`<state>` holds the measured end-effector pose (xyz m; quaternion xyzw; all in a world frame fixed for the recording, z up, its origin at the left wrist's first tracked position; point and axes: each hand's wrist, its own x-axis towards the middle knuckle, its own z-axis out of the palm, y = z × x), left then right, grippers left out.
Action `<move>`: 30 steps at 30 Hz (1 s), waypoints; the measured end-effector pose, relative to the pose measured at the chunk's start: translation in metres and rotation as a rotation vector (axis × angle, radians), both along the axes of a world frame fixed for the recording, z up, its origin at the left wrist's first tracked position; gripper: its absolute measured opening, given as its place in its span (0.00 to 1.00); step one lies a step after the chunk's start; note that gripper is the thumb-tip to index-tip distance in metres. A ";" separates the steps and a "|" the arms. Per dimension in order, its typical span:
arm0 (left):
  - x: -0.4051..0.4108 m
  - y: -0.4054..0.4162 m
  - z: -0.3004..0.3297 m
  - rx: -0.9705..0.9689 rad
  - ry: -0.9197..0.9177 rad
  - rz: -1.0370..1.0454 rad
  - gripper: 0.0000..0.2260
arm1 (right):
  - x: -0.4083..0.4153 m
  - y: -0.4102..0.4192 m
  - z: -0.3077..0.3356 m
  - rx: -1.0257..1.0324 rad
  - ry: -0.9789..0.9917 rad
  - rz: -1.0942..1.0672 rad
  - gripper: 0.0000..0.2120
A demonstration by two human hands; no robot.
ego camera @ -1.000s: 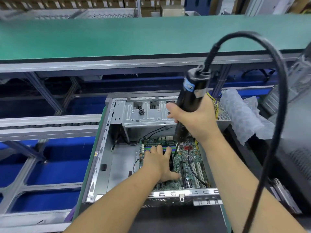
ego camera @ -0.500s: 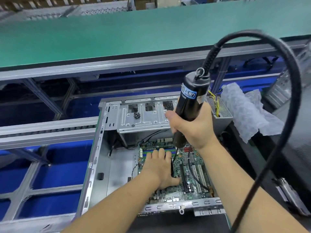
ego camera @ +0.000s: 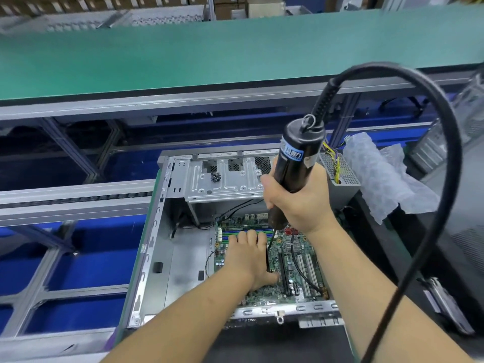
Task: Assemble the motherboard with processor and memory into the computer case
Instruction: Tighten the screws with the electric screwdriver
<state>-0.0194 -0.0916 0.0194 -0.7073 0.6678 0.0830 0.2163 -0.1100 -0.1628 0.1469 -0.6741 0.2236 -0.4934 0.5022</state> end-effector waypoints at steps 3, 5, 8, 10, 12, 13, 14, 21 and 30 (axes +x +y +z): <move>0.000 0.000 -0.001 -0.008 -0.003 -0.002 0.46 | 0.002 0.001 0.000 -0.018 0.018 -0.002 0.11; 0.000 -0.001 -0.002 -0.004 -0.005 -0.001 0.46 | 0.001 0.000 -0.001 0.006 0.009 -0.003 0.13; 0.000 -0.001 -0.004 0.000 -0.010 0.004 0.46 | 0.001 0.000 0.000 0.023 0.004 -0.001 0.16; 0.001 -0.001 -0.006 -0.007 0.000 0.005 0.46 | 0.002 0.000 0.000 0.018 0.023 0.007 0.16; 0.001 -0.001 -0.007 -0.011 -0.005 0.001 0.46 | 0.004 0.002 0.002 0.012 0.051 0.015 0.17; 0.001 -0.001 -0.008 -0.014 -0.007 0.003 0.46 | 0.005 0.002 0.002 0.007 0.070 0.017 0.19; 0.001 -0.001 -0.008 -0.013 -0.006 0.005 0.46 | 0.005 0.003 0.003 0.005 0.082 0.020 0.19; 0.000 -0.001 -0.008 -0.011 0.013 0.015 0.45 | 0.002 0.003 0.002 0.010 0.046 0.038 0.21; 0.009 -0.004 -0.009 0.036 0.116 0.024 0.47 | -0.001 0.008 0.009 0.027 0.071 -0.029 0.22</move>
